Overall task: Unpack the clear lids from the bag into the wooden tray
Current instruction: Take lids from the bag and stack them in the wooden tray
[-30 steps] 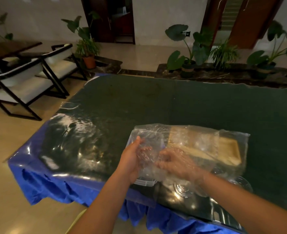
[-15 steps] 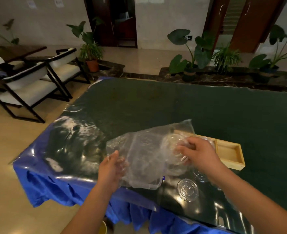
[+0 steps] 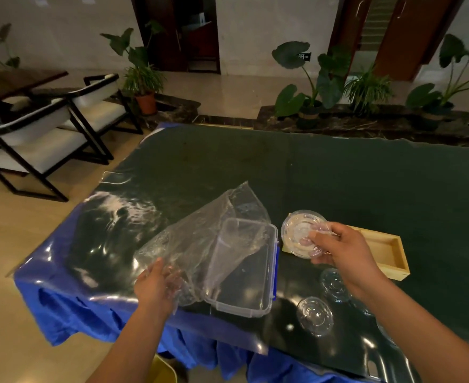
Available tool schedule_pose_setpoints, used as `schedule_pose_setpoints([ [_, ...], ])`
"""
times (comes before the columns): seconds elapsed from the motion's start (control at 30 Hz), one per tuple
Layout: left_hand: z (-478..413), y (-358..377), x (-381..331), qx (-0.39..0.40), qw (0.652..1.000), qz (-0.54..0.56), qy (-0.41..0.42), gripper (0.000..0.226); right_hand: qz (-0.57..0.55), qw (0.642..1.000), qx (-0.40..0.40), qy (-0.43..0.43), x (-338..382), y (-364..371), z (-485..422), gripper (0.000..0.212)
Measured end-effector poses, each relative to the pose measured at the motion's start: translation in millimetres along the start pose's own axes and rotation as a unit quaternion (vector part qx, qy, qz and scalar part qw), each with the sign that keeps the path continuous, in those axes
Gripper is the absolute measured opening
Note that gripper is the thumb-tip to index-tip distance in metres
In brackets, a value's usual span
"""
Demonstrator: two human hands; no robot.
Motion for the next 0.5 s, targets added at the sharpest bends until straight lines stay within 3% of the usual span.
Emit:
schedule_pose_setpoints([
  [0.2,2.5,25.5,10.4,0.026,0.999,-0.008,-0.022,0.012,-0.008,0.995,-0.088,0.041,-28.6,-38.2,-14.4,0.011],
  [0.5,17.9,58.3,33.7,0.062,0.997,-0.038,-0.038,0.021,0.021,0.963,-0.215,0.162,-103.5,-149.0,-57.3,0.024],
])
Point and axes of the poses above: each hand's wrist, its own z-axis away from the middle knuckle, its own y-axis out of the palm, x = y × z, the point moved 1 cm from there along -z, towards the middle knuckle, and after that the axes turned 12 degrees about z, right-handed, at the moved point
